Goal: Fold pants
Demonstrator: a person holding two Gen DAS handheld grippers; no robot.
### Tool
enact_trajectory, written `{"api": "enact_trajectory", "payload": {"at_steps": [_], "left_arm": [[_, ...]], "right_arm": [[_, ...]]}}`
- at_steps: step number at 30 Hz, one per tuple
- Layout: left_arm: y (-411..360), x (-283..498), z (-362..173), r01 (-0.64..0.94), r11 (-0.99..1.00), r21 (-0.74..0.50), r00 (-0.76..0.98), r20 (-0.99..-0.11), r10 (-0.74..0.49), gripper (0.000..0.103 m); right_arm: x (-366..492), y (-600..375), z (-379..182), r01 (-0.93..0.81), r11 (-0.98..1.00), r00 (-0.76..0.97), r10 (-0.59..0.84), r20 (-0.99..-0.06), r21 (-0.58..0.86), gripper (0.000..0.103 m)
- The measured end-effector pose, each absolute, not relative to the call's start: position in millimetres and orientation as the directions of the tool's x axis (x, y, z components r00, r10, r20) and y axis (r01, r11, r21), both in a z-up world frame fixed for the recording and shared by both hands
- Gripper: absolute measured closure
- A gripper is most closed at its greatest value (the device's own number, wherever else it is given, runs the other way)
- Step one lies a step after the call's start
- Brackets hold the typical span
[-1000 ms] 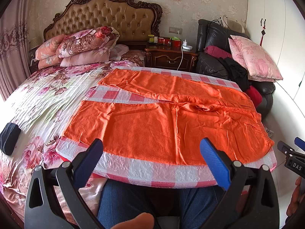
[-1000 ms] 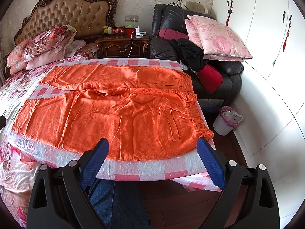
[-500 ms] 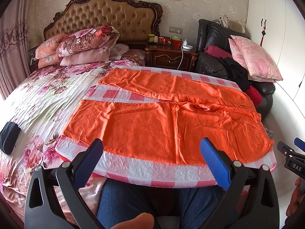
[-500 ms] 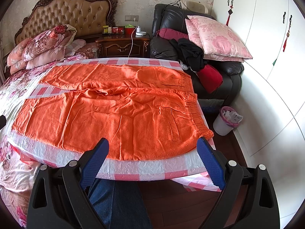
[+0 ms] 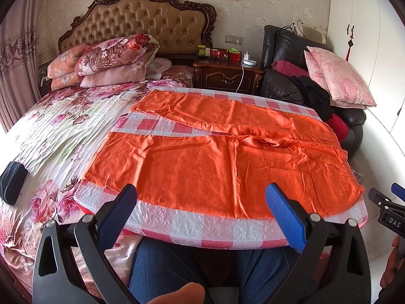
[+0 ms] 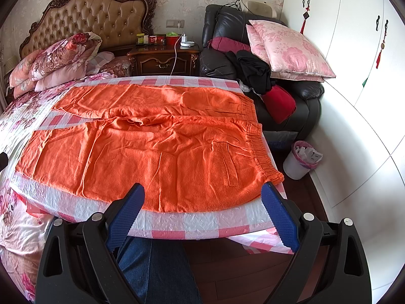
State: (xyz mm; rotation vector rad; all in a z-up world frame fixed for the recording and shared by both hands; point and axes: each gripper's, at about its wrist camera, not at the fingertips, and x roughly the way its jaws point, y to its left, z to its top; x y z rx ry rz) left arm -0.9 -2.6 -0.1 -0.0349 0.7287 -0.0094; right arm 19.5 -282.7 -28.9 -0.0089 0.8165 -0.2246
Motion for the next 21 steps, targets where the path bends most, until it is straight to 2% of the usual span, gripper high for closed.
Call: {"api": "enact_trajectory", "payload": {"at_steps": [9,14,17,21], "left_arm": [[-1.9,-0.8,-0.6,-0.004,0.999,-0.039,0.745,-0.667,-0.023,0.001],[3.4,4.0,-11.4,0.017,0.994,-0.105,0.725,-0.683,-0.085,0.001],[3.5,11.7,-25.8,0.054,0.988,-0.148,0.699,-0.701,-0.143,0.001],[1.5,26.3,-55.4,0.095,0.976,-0.195,0.658,-0.723,-0.209,0.002]], "right_arm": [[20.4,-282.8,-30.2,0.194,0.977,0.659,-0.199,-0.725,-0.092,0.013],[35.6,-307.4,-40.3,0.179,0.984,0.635,-0.103,-0.765,0.016,0.011],[67.5,-335.1,-41.5,0.211,0.978,0.608,-0.134,-0.783,-0.003,0.011],[154.6,-391.9,-55.8,0.261,0.965,0.509,-0.168,-0.844,-0.035,0.011]]}}
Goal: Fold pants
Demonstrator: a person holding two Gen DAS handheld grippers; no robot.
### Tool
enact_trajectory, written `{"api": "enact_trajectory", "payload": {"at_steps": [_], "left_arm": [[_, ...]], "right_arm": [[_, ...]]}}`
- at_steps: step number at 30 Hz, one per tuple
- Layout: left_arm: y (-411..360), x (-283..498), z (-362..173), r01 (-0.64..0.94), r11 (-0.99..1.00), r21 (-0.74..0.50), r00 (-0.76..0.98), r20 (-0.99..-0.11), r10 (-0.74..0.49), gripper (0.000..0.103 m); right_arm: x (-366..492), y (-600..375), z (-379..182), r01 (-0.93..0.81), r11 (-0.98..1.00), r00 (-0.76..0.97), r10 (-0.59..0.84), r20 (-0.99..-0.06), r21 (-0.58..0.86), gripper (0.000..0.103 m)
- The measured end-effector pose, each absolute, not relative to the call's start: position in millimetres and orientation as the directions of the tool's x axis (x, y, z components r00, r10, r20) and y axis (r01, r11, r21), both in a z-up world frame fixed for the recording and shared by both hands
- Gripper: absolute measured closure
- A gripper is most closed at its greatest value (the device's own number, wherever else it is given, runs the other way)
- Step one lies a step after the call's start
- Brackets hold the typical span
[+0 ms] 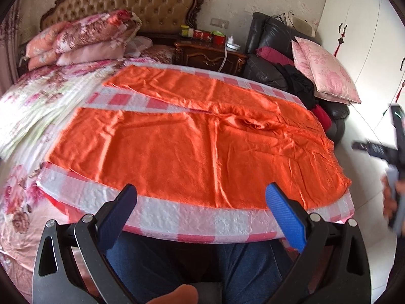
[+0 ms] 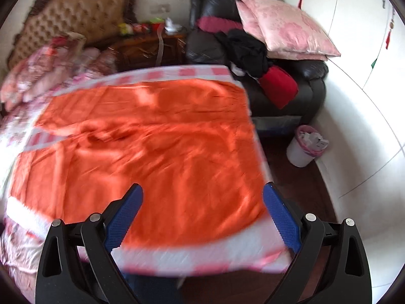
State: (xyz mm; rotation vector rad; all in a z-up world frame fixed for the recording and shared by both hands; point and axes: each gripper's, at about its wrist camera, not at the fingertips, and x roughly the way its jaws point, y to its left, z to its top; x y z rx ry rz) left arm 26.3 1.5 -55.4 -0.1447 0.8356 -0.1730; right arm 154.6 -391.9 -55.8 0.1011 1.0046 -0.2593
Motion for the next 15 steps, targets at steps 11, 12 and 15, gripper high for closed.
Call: {"api": "enact_trajectory", "payload": {"at_steps": [11,12,15], "left_arm": [[34.7,59.0,-120.3,0.003,0.958,-0.287,0.539,-0.806,-0.243,0.002],[41.9,59.4,-122.1,-0.021,0.961,-0.276,0.537,-0.814,-0.222,0.002],[62.4,61.3,-128.8,-0.098,0.961,-0.258,0.515,-0.839,-0.173,0.002]], "right_arm": [[380.8,-494.7,-120.0,0.436,0.891,0.261,0.011,-0.965,0.128,0.011],[392.8,-498.4,-126.4,0.459,0.874,0.24,0.052,-0.969,0.16,0.011],[421.7,-510.4,-137.1,0.527,0.831,0.214,0.072,-0.974,0.177,0.011]]}}
